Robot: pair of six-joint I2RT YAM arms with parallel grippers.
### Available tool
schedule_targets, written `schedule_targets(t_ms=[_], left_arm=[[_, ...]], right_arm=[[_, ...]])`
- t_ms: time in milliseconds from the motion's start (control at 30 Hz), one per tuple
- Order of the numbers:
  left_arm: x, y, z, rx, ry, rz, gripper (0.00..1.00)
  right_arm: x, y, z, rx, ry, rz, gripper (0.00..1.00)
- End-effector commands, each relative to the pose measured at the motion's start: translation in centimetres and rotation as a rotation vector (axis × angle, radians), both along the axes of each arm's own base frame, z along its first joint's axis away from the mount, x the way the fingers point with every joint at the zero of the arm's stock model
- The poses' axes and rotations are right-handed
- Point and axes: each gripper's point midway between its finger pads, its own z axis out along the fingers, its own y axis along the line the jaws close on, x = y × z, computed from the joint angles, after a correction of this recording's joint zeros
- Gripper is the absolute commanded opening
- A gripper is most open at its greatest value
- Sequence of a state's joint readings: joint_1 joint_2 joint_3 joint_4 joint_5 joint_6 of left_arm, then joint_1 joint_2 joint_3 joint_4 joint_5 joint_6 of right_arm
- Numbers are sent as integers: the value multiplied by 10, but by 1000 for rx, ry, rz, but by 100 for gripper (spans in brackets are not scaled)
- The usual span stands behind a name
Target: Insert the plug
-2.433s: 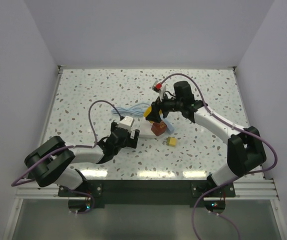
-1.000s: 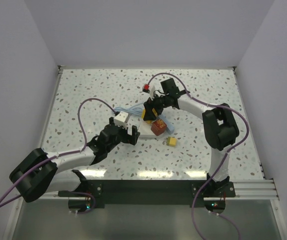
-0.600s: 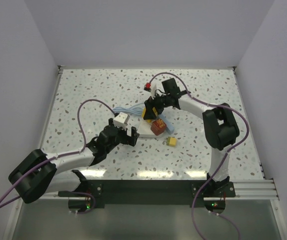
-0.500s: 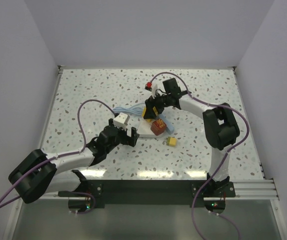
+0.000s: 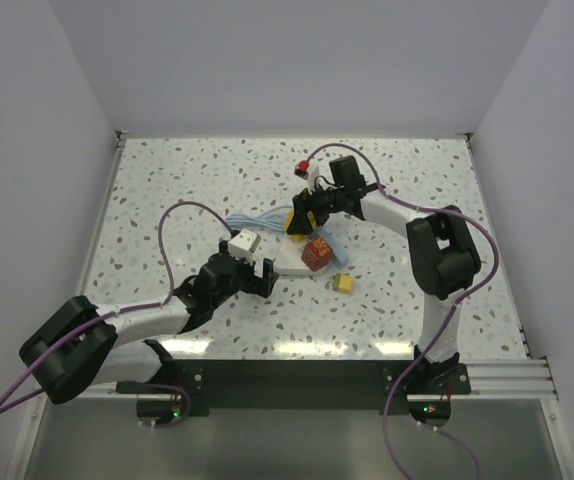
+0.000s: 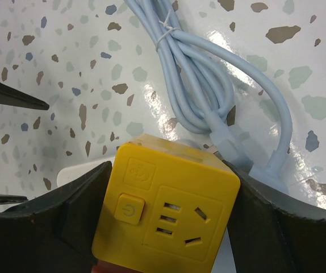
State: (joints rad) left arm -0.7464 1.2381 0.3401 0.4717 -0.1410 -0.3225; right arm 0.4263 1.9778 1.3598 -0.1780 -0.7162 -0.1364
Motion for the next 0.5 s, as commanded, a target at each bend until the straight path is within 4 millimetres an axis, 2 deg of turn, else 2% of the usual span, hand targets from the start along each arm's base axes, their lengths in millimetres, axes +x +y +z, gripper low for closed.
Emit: schedule_targets(t_ms=[0,467], left_arm=[[5,-4,8,-37,-25,2,100],[6,-5,6,-36,-22,-3,100]], right_arm=[[-3,10,15,58,-25,33,0],[-6,7,-3,-15,-17,3,0]])
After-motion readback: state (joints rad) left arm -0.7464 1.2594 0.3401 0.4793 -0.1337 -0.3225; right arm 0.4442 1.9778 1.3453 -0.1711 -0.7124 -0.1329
